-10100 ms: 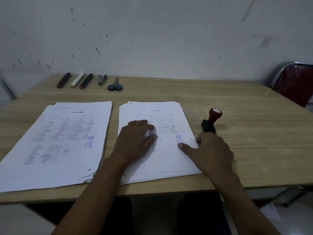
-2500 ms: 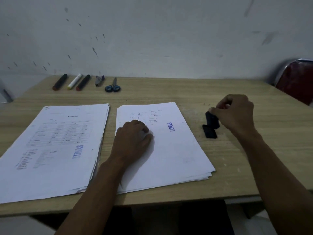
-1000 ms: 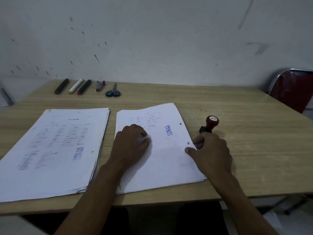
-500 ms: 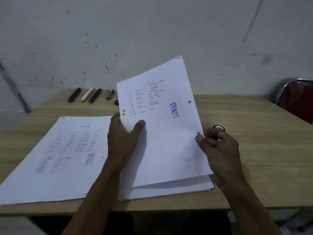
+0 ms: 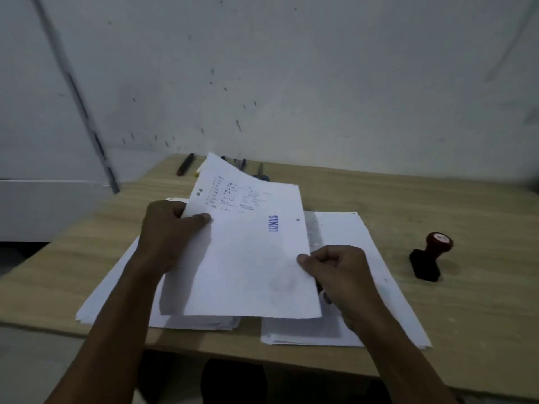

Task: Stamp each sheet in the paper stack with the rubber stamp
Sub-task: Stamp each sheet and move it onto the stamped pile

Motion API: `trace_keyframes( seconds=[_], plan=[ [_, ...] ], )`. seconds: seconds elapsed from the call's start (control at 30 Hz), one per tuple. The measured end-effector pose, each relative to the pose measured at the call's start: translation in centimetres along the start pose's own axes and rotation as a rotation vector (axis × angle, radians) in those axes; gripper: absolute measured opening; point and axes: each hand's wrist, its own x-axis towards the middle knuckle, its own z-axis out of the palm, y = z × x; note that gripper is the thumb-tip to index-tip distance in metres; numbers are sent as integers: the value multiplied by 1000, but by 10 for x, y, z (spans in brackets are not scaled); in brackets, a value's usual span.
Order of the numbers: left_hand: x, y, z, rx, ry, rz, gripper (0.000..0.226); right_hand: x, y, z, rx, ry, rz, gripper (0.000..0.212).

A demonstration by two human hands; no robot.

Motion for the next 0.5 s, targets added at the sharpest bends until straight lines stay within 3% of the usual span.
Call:
trace_keyframes(
  seconds=[0.1, 0.27, 0.5],
  plan=[
    [12, -23, -32, 265, 52, 62, 19, -1, -3, 39, -247, -68, -26, 19],
    [31, -51, -49, 476, 54, 56, 25, -6, -9, 84, -605, -76, -101, 19],
    [40, -69, -51, 610, 63, -34, 34, -10, -18, 97, -800, -80, -152, 28]
  ],
)
